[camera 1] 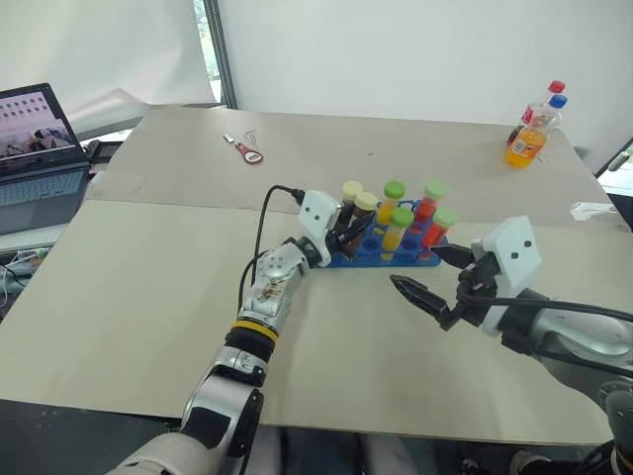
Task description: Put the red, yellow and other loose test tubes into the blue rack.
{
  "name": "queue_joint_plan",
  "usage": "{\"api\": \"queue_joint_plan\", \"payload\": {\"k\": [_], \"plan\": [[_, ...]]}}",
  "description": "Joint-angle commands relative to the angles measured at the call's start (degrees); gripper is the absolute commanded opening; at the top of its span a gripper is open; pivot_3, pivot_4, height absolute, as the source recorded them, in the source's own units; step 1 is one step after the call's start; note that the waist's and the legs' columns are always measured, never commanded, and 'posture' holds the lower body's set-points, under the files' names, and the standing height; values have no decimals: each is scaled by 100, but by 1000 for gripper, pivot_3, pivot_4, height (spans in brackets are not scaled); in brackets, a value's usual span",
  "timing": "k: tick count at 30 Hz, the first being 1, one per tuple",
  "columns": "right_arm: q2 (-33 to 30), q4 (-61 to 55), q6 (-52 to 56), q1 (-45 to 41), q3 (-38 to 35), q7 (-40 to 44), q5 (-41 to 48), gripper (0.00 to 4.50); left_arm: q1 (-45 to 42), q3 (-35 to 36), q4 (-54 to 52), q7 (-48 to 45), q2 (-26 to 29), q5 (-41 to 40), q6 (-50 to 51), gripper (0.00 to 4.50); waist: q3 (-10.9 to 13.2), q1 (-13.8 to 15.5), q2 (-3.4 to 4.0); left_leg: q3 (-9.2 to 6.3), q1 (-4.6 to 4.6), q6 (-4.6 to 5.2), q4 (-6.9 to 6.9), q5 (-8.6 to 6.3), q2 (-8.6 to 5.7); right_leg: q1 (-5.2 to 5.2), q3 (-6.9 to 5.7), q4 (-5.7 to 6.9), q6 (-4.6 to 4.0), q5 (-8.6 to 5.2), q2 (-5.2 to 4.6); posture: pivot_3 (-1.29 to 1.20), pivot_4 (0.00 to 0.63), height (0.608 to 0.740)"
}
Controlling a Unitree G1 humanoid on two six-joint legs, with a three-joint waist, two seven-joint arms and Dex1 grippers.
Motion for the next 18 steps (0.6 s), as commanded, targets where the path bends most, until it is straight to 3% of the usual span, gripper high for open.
{"api": "queue_joint_plan", "payload": {"k": [1,7,8,13,18], "plan": [[14,-45,-163,-68,-86,-52,15,4500,134,-62,-133,69,96,194,-256,1366,0,-4,0,0,0,0,0,0,0,0,0,0,0,0,0,0,150,706],[-17,16,-248,-37,-23,46,-116,4500,366,-135,-645,-439,416,7,-85,4201,0,-10,0,0,0,0,-2,0,0,-2,0,0,0,0,0,0,150,706],[-25,33,-292,-41,7,85,-178,4500,456,-123,-806,-519,536,-16,-42,4456,0,-11,0,0,-1,0,-2,0,0,-2,0,0,0,0,0,0,150,706],[-307,271,-978,35,184,759,-920,4500,1156,-167,-1825,-1083,1487,52,33,4456,-2,-38,4,0,2,0,-6,0,2,-2,0,0,0,0,0,0,150,706],[-760,984,-1424,177,-159,2009,-959,4500,1553,65,-2832,-1756,2766,-252,1114,4456,-2,-34,4,-1,4,0,-6,0,4,1,-1,-1,0,0,0,0,150,706]]}}
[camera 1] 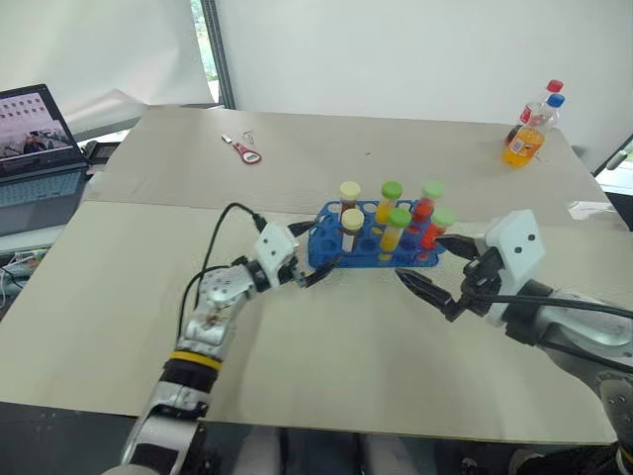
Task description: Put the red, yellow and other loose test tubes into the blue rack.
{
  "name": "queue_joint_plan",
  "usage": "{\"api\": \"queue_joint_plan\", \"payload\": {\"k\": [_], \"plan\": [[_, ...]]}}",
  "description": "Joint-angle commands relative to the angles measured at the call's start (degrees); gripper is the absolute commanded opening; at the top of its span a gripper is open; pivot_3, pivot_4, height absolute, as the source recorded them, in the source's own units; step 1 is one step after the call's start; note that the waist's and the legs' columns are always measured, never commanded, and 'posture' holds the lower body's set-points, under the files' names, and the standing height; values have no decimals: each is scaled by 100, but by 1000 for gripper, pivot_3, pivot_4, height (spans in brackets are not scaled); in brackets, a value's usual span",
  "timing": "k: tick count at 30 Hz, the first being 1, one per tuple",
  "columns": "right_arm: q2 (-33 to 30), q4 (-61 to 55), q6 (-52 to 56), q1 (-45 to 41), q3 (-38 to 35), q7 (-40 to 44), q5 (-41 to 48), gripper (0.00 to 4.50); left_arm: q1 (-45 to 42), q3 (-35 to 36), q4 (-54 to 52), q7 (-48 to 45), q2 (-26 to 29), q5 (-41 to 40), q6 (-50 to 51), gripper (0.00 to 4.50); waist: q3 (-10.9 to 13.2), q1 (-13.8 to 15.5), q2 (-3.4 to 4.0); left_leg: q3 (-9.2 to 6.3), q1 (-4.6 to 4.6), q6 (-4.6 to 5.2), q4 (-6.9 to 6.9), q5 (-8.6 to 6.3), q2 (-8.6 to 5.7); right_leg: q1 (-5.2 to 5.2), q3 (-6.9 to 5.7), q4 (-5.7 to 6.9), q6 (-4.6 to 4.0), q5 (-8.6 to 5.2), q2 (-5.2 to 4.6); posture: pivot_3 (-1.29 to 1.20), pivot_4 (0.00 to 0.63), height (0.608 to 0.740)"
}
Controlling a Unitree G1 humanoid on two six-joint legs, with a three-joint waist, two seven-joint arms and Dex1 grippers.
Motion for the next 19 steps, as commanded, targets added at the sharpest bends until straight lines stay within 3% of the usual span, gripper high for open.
{"api": "queue_joint_plan", "payload": {"k": [1,6,10,19], "plan": [[-448,430,-392,12,-437,921,-77,4500,-21,334,-826,-452,737,-410,966,4456,0,5,0,0,-2,0,4,0,1,-1,-1,0,0,0,0,0,150,706],[-1092,1332,-958,-120,-729,1970,-456,4500,132,751,-1530,-975,2015,-717,2102,4456,0,-17,0,2,3,0,0,0,4,4,-2,-4,0,0,2,0,150,706],[-1428,1765,-1203,-160,-805,2643,-562,4500,287,998,-1756,-1172,2572,-891,2437,4456,0,-35,0,5,7,0,-16,0,6,2,-1,-10,0,0,2,0,150,706],[-1466,2021,-1287,-439,-594,2971,-838,4500,307,1153,-1865,-1231,2631,-1220,2713,4456,0,-37,0,12,5,0,-18,0,8,1,-1,-15,0,0,1,0,150,706]]}}
